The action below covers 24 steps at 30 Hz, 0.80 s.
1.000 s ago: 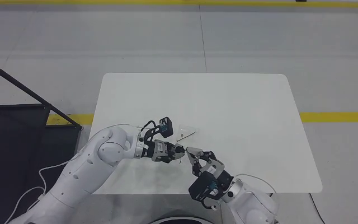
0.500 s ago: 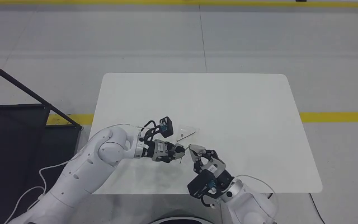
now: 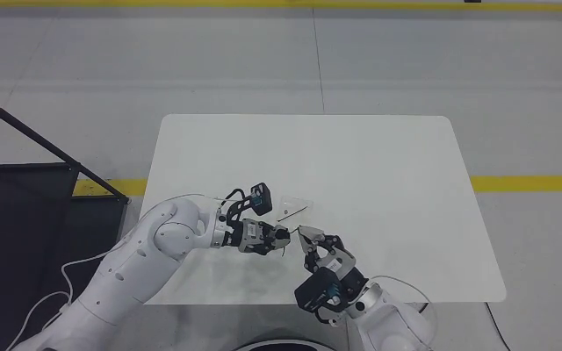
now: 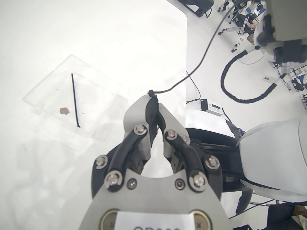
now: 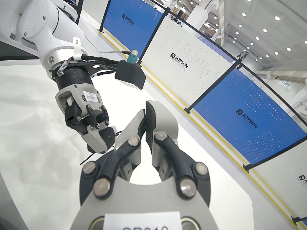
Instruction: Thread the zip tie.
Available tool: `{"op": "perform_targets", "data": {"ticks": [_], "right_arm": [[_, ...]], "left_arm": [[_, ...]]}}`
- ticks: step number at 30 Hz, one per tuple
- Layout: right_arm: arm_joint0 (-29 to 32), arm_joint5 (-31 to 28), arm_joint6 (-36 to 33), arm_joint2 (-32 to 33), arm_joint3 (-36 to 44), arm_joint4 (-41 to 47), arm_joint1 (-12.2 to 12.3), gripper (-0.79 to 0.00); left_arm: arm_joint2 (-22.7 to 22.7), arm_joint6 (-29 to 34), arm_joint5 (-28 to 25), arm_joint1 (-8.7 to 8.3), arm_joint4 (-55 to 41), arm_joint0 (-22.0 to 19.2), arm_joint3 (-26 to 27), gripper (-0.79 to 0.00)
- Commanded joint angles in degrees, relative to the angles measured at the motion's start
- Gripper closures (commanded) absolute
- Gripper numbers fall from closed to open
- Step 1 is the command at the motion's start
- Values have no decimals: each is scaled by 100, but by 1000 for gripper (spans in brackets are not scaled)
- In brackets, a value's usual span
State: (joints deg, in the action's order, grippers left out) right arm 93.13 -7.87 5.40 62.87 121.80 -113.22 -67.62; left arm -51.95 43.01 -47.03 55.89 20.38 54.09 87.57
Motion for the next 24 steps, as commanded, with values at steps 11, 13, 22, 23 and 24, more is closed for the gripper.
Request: {"op": "perform_targets", "data": {"ticks": [11,13,22,23,24], "right_arm": [[-149,-311,-316,-168,-16,-293,-11,0],[-157,-266,-341,-180,-16,-304,-17,0],[-117,-177,-363,-237,16,-472,-24,0],[-114,-202,-348,-241,23,-488,-22,0],[-109,-221,-333,-244,34,-507,-20,0]], "left_arm": [[-4,-75,1,-3,54,5,26,0],[-4,-89,-9,-4,67,11,32,0],[-5,-143,89,-1,73,11,33,0],[-8,-158,114,0,62,12,29,0],[-10,-163,132,1,54,11,24,0]]}}
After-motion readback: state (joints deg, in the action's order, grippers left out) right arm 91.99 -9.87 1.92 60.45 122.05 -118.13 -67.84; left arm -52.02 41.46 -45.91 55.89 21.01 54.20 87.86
